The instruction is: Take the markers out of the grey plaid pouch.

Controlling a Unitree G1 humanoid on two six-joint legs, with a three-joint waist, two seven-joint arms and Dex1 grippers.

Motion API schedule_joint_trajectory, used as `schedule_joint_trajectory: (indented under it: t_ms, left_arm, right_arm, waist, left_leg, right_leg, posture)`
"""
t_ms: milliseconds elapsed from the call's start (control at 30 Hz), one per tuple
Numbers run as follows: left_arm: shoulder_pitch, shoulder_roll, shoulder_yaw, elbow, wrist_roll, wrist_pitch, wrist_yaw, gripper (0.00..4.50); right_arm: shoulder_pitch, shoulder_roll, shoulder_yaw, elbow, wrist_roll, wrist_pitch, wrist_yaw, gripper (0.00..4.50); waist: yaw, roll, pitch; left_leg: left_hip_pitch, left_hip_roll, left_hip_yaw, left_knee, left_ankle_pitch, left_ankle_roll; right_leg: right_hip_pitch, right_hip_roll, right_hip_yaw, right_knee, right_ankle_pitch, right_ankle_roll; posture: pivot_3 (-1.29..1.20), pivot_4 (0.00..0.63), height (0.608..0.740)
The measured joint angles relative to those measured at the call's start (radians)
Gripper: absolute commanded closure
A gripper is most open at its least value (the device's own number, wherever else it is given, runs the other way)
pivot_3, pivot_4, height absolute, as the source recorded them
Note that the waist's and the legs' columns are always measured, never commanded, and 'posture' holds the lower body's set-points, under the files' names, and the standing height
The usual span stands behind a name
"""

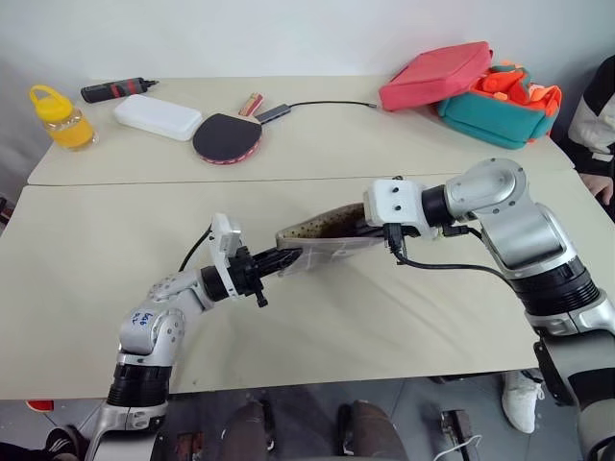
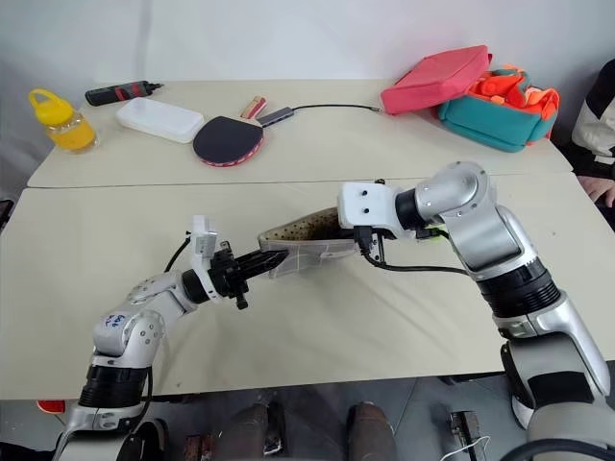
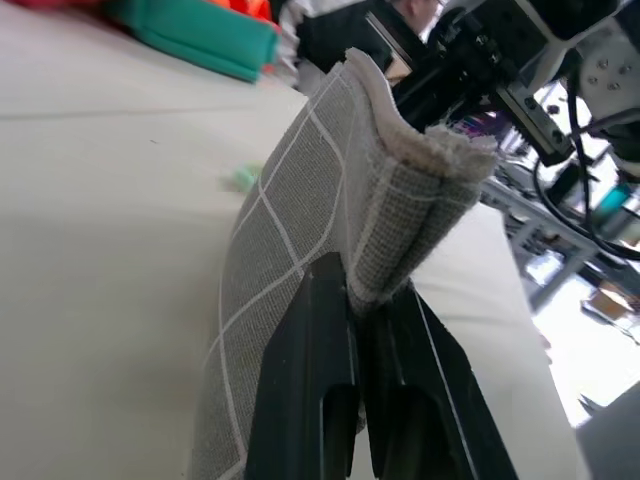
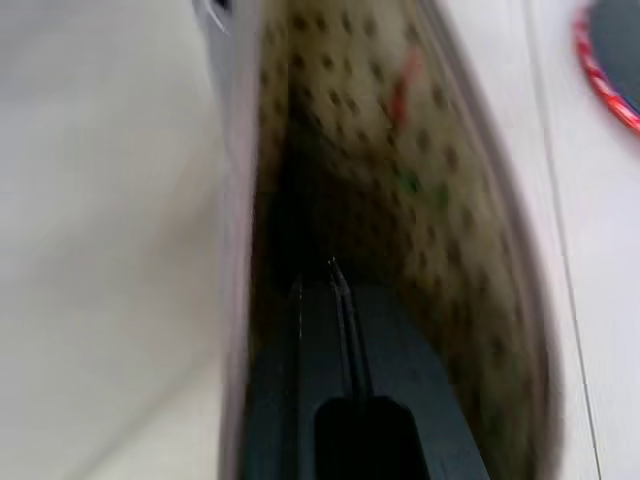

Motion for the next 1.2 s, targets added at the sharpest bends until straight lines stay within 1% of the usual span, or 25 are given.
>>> schedule_joint_trajectory:
  t_ms: [100,200,300,433,533,600,733,900,1200]
  left_arm:
    - [-0.002,0.008,-0.002,0.0,-0.003,0.023,-0.004,4.5]
    - [-0.004,0.006,0.001,0.001,-0.007,0.032,0.0,4.5]
    - [0.001,0.002,-0.001,0.005,-0.001,0.024,0.003,4.5]
    - [0.011,0.0,-0.012,0.004,0.012,-0.003,0.006,4.5]
    - [0.015,0.001,-0.012,0.005,0.016,-0.016,0.014,4.5]
    - [0.017,0.0,-0.012,0.006,0.02,-0.024,0.015,4.5]
    - [0.022,0.0,-0.015,0.006,0.026,-0.037,0.015,4.5]
    - [0.028,0.0,-0.016,0.006,0.032,-0.042,0.014,4.5]
    - [0.032,0.0,-0.026,0.007,0.045,-0.056,0.014,4.5]
  right_arm:
    - [-0.021,0.001,0.031,-0.001,-0.028,0.008,0.013,4.47]
    - [-0.058,0.047,0.083,0.041,-0.097,-0.006,-0.013,4.47]
    - [-0.062,0.08,0.142,0.107,-0.166,-0.054,-0.042,4.47]
    - [-0.061,0.111,0.158,0.157,-0.218,-0.095,-0.071,4.47]
    - [-0.059,0.13,0.158,0.167,-0.233,-0.108,-0.075,3.94]
    - [-0.057,0.151,0.159,0.189,-0.244,-0.117,-0.09,3.24]
    - [-0.055,0.156,0.159,0.194,-0.249,-0.138,-0.088,1.84]
    - [-0.033,0.156,0.151,0.178,-0.238,-0.15,-0.067,1.84]
    - [-0.003,0.18,0.154,0.213,-0.261,-0.198,-0.09,1.84]
  waist:
    - [0.0,0.0,0.0]
    - [-0.003,0.0,0.0]
    - [-0.002,0.0,0.0]
    - [-0.001,0.0,0.0]
    - [-0.002,0.0,0.0]
    - [-0.004,0.0,0.0]
    - [-0.004,0.0,0.0]
    - [-0.005,0.0,0.0]
    - [-0.007,0.0,0.0]
  left_leg:
    - [0.0,0.0,0.0,0.0,0.0,0.0]
    - [0.0,0.0,0.001,0.0,0.0,0.0]
    - [0.0,0.0,0.001,0.0,0.0,0.0]
    - [0.0,0.0,0.001,0.0,0.0,0.0]
    - [0.001,0.0,0.0,0.001,0.0,0.0]
    - [0.001,0.0,0.001,0.001,0.0,0.0]
    - [0.001,0.0,0.0,0.001,0.0,0.0]
    - [0.001,0.0,0.001,0.001,0.0,0.0]
    - [0.001,0.0,0.001,0.001,0.0,0.0]
  right_leg:
    - [0.0,0.0,0.0,0.0,0.0,0.0]
    - [0.0,0.0,0.0,0.0,0.0,0.0]
    - [0.0,0.0,0.0,0.0,0.0,0.0]
    - [0.0,0.0,0.0,0.0,0.0,0.0]
    - [0.0,0.0,0.0,0.001,0.0,0.0]
    - [0.0,0.0,0.0,0.001,0.0,0.0]
    - [0.0,0.0,0.001,0.001,0.0,0.0]
    - [0.0,0.0,0.0,0.001,0.0,0.0]
    - [0.0,0.0,0.001,0.001,0.0,0.0]
  posture:
    - [0.0,0.15,0.74]
    - [0.0,0.15,0.74]
    - [0.0,0.15,0.74]
    - [0.0,0.15,0.74]
    - [0.0,0.15,0.74]
    - [0.0,0.15,0.74]
    - [0.0,0.15,0.74]
    - [0.0,0.15,0.74]
    - [0.0,0.15,0.74]
